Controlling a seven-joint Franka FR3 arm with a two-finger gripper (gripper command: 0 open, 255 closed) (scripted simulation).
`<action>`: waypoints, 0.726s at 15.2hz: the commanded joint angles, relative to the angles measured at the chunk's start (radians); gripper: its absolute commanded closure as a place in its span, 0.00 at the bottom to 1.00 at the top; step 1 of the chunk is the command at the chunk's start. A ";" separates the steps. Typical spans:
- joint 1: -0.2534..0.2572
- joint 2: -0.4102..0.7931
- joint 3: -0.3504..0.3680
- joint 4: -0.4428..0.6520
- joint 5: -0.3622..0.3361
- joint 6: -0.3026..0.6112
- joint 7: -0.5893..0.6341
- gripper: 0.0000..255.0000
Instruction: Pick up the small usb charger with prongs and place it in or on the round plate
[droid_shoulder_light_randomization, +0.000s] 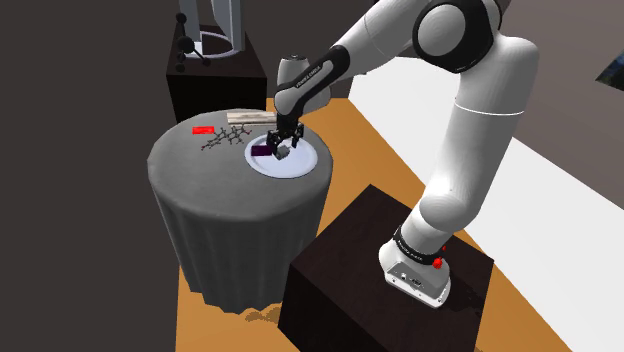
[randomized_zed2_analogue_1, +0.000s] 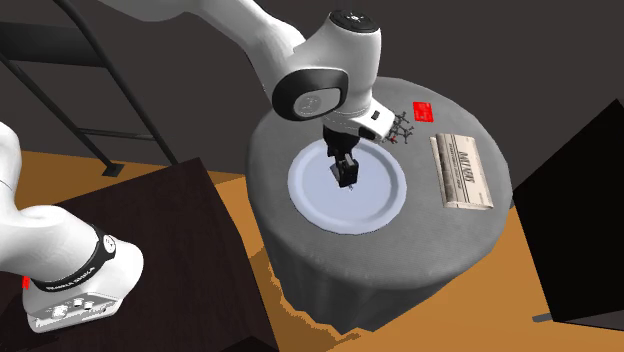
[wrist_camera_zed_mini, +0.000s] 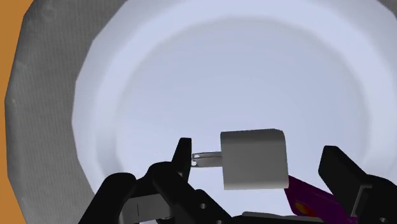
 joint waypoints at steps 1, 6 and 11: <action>0.000 0.007 0.000 0.007 0.000 -0.001 -0.001 0.00; 0.000 -0.085 0.000 0.030 0.000 -0.116 -0.001 0.00; 0.000 -0.085 0.000 0.030 0.000 -0.116 -0.001 0.00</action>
